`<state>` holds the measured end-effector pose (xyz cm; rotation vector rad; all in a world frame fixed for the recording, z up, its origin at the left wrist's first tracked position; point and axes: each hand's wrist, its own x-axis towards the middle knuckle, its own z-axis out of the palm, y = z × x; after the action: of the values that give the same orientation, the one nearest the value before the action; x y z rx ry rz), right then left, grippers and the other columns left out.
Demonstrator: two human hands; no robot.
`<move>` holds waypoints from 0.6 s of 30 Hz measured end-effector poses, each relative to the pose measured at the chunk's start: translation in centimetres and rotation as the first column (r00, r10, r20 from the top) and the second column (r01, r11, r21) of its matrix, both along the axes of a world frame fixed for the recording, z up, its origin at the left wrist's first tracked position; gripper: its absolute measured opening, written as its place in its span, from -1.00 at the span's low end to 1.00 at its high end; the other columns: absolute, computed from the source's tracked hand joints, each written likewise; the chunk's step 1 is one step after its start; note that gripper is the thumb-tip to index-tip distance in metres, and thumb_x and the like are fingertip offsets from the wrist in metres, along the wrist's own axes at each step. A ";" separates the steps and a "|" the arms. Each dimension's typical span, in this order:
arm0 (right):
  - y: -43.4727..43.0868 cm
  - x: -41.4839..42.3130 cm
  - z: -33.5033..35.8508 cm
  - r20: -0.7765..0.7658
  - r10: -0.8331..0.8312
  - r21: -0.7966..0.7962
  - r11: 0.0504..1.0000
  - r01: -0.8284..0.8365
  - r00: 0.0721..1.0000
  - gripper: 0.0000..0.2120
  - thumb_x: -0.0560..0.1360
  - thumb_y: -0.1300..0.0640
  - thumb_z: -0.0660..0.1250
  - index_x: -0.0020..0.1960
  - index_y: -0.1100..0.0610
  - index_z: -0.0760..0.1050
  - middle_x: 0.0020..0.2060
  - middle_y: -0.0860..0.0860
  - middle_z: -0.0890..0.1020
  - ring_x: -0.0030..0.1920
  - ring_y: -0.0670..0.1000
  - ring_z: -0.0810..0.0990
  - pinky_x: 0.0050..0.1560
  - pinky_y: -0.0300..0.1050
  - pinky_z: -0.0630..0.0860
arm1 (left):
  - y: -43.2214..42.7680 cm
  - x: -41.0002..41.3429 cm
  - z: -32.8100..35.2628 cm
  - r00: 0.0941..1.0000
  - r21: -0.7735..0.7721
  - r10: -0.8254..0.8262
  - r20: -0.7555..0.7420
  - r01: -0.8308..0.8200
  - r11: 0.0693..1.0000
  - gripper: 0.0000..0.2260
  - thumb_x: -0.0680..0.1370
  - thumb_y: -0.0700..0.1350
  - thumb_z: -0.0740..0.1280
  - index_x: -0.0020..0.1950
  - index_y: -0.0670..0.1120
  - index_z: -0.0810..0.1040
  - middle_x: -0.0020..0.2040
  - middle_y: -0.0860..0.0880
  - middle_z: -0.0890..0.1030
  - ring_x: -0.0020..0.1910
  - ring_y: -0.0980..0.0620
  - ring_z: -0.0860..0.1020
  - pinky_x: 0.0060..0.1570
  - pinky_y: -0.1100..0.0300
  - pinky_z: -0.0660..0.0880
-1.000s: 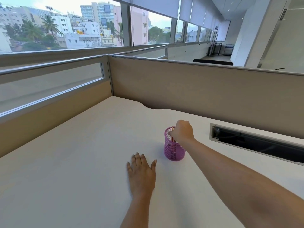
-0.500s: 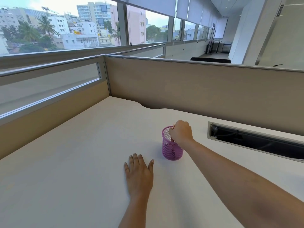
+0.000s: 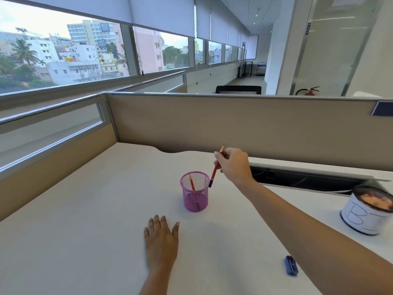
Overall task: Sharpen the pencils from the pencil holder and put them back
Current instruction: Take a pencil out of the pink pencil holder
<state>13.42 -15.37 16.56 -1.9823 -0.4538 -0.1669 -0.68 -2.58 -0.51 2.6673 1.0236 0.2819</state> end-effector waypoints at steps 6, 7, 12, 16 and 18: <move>-7.8 -2.6 -2.4 -0.150 0.083 -0.033 0.995 -0.089 0.985 -0.82 0.57 0.08 0.23 -0.10 0.17 0.51 -0.30 0.06 0.61 -0.27 0.02 0.58 -0.24 -0.25 0.50 | -4.0 -0.7 0.4 0.994 -0.038 -0.109 -0.032 0.108 0.993 -0.47 0.58 0.17 -0.06 0.48 -0.08 0.09 0.53 -0.09 0.08 0.51 -0.05 -0.02 0.47 0.03 -0.08; -9.3 -3.2 -3.3 -0.170 0.080 -0.068 0.993 -0.092 0.982 -0.81 0.57 0.07 0.22 -0.09 0.16 0.51 -0.33 0.03 0.59 -0.28 0.00 0.57 -0.20 -0.21 0.51 | -5.1 -0.8 0.5 0.990 -0.040 -0.137 -0.041 0.136 0.990 -0.47 0.58 0.17 -0.06 0.48 -0.07 0.09 0.53 -0.08 0.06 0.52 -0.05 -0.03 0.47 0.02 -0.09; -15.9 -6.2 -8.6 -0.352 -0.032 -0.100 0.995 -0.004 0.935 -0.76 0.58 0.06 0.21 -0.02 0.20 0.57 -0.41 0.00 0.46 -0.53 -0.03 0.46 -0.40 -0.20 0.48 | -10.4 -0.7 0.8 0.953 -0.055 -0.299 -0.040 0.297 0.953 -0.49 0.58 0.17 -0.05 0.47 -0.04 0.10 0.53 -0.03 0.07 0.52 0.00 -0.04 0.46 0.00 -0.13; -19.7 -8.4 -11.3 -0.433 -0.144 -0.147 0.985 0.088 0.890 -0.69 0.58 0.05 0.21 -0.05 0.29 0.58 -0.40 0.03 0.46 -0.51 0.00 0.36 -0.48 -0.24 0.33 | -15.2 -0.2 1.2 0.865 -0.144 -0.501 -0.004 0.495 0.857 -0.23 0.35 0.32 -0.29 0.48 0.02 0.09 0.53 0.07 0.07 0.51 0.10 -0.06 0.46 0.10 -0.16; -20.9 -9.3 -12.3 -0.444 -0.178 -0.195 0.976 0.099 0.878 -0.66 0.57 0.05 0.22 -0.12 0.31 0.58 -0.40 0.03 0.50 -0.49 0.00 0.36 -0.38 -0.22 0.34 | -17.2 0.3 1.6 0.798 -0.160 -0.602 -0.024 0.592 0.790 -0.37 0.47 0.27 -0.17 0.48 0.03 0.08 0.53 0.08 0.04 0.51 0.10 -0.08 0.45 0.12 -0.14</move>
<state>4.14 -36.26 4.28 -2.1338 -0.0146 0.2596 -0.34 -19.75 1.05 2.7106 0.1534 -0.0279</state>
